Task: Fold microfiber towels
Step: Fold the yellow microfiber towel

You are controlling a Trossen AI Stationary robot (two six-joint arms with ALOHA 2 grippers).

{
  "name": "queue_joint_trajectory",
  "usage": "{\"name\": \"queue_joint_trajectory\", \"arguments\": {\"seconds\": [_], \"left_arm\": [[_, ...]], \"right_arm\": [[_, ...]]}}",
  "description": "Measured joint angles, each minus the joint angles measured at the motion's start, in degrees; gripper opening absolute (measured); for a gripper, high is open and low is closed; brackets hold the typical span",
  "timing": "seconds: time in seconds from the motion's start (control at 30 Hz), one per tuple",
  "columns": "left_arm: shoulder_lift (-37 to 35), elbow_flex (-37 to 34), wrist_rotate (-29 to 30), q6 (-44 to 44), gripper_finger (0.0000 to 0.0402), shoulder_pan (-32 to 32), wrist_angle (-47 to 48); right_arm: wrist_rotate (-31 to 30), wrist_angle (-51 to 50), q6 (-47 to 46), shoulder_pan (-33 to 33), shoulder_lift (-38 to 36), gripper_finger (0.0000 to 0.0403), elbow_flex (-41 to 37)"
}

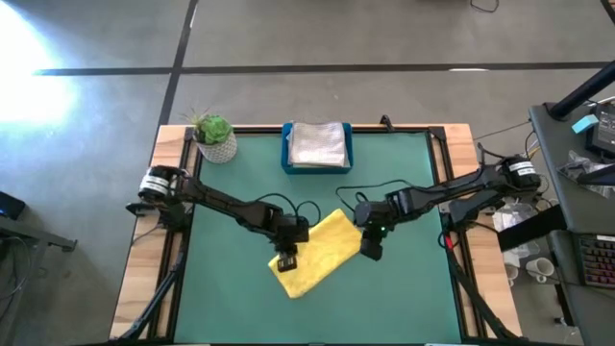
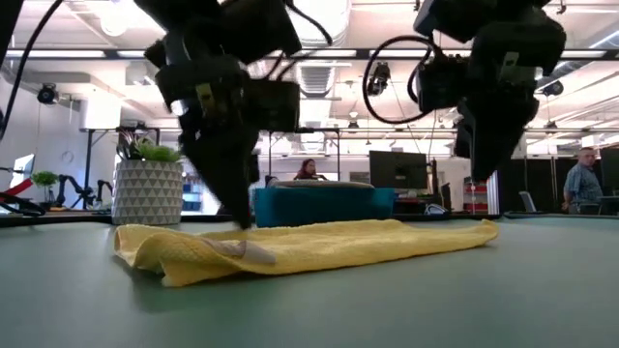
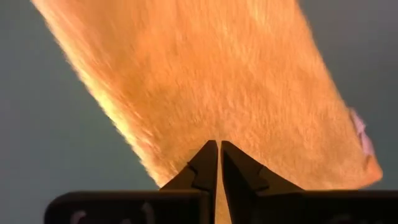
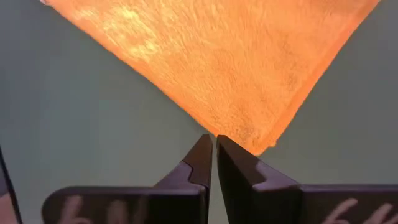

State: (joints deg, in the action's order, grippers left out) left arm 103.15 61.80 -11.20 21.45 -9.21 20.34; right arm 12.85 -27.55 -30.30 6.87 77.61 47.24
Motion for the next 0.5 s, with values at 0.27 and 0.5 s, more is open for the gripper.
{"name": "queue_joint_trajectory", "arguments": {"seconds": [0.27,0.5], "left_arm": [[-5.1,0.1,8.2,-1.2,0.0006,0.0,0.9],[-8.7,0.0,17.7,-1.2,0.0006,0.1,8.7]], "right_arm": [[0.9,1.2,-0.5,0.0,5.7,0.0018,0.0],[0.8,3.5,0.5,0.0,9.4,0.0018,0.0]]}}
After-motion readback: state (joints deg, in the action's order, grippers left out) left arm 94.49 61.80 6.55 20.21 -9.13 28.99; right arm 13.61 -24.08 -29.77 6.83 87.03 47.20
